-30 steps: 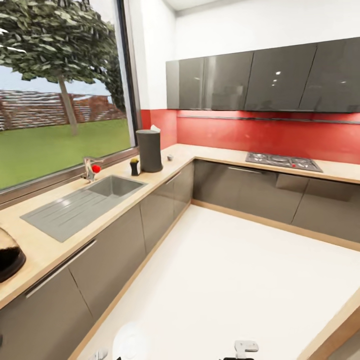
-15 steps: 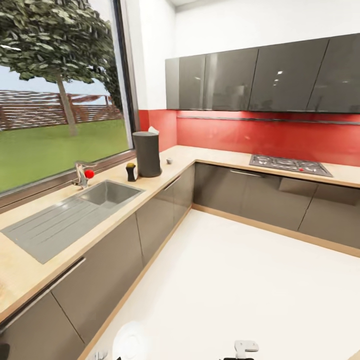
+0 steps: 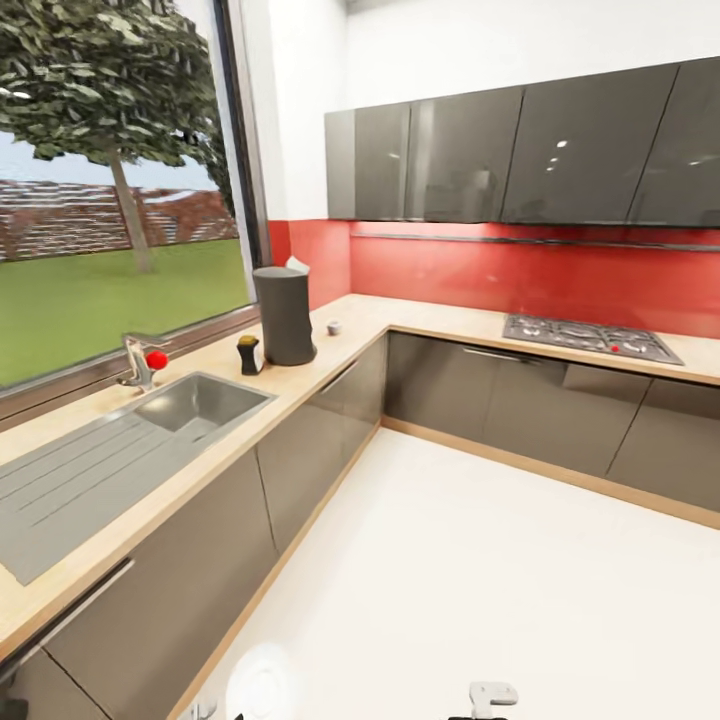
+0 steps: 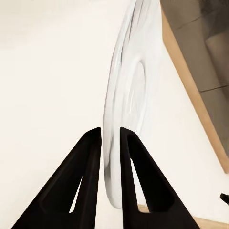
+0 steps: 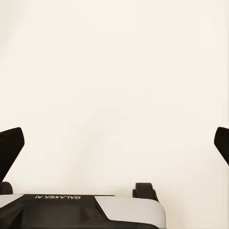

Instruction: Set up a coffee station on the kitchen countertop: keep the coffee maker on the countertop, move the bottle of coffee from the kitchen shelf to the counter next to the coffee maker, place a paper coffee filter on top of the coffee maker, put the saucer next to the coffee maker with the coffee cup on the saucer, and place the electric kettle next to the coffee maker.

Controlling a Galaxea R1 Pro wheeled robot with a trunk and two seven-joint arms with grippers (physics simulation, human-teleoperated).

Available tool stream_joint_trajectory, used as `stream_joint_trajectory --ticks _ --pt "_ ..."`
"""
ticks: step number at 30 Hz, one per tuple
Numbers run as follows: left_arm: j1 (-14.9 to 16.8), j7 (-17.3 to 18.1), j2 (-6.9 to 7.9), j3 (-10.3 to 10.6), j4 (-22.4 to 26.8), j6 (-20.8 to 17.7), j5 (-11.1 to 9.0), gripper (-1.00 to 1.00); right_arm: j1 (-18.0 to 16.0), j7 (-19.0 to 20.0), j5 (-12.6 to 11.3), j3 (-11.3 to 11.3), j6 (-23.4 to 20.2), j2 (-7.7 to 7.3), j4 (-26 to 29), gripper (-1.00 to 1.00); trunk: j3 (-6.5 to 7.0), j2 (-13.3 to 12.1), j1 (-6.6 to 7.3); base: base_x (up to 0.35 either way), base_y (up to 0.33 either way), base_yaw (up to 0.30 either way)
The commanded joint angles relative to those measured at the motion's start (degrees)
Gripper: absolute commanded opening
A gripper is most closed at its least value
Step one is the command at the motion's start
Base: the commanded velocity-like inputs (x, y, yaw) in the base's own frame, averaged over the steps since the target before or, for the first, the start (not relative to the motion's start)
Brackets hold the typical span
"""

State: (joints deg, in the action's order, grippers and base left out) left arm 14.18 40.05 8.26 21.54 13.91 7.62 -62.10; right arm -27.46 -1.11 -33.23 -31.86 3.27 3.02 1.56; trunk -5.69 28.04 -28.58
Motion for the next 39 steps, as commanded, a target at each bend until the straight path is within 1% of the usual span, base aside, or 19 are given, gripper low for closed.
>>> stream_joint_trajectory --ticks 1,3,10,19,33,39 --pt "0.1 -0.1 -0.04 0.4 0.0 0.5 -0.3 -1.00 0.1 -0.1 -0.5 -0.5 0.2 0.00 0.0 1.00 -0.11 0.1 -0.06 0.328 -0.158 0.000" --pt "0.1 -0.1 -0.16 0.4 0.0 0.5 -0.3 -1.00 0.9 0.0 -0.5 -0.5 0.2 0.04 0.0 1.00 -0.11 0.1 -0.06 0.323 -0.165 0.000" --pt "0.1 -0.1 -0.17 0.5 -1.3 0.5 -0.1 -1.00 1.0 0.0 -0.5 -0.5 0.2 0.05 0.0 1.00 -0.11 0.1 -0.06 0.318 -0.169 0.000" --pt "0.1 -0.1 -0.18 0.5 -1.4 0.6 -0.1 -1.00 1.0 -0.1 -0.5 -0.5 0.2 0.05 0.0 1.00 -0.11 0.1 -0.06 0.322 -0.123 0.000" --pt "0.1 -0.1 -0.26 0.5 -1.5 0.6 -0.2 -1.00 1.0 -0.1 -0.5 -0.5 0.2 0.05 0.0 1.00 -0.11 0.1 -0.06 0.336 -0.009 0.000" --pt "0.1 -0.1 -0.51 0.4 -1.5 0.6 -0.2 -1.00 1.0 -0.1 -0.5 -0.5 0.2 0.05 0.0 1.00 -0.11 0.1 -0.06 0.336 -0.015 0.000"
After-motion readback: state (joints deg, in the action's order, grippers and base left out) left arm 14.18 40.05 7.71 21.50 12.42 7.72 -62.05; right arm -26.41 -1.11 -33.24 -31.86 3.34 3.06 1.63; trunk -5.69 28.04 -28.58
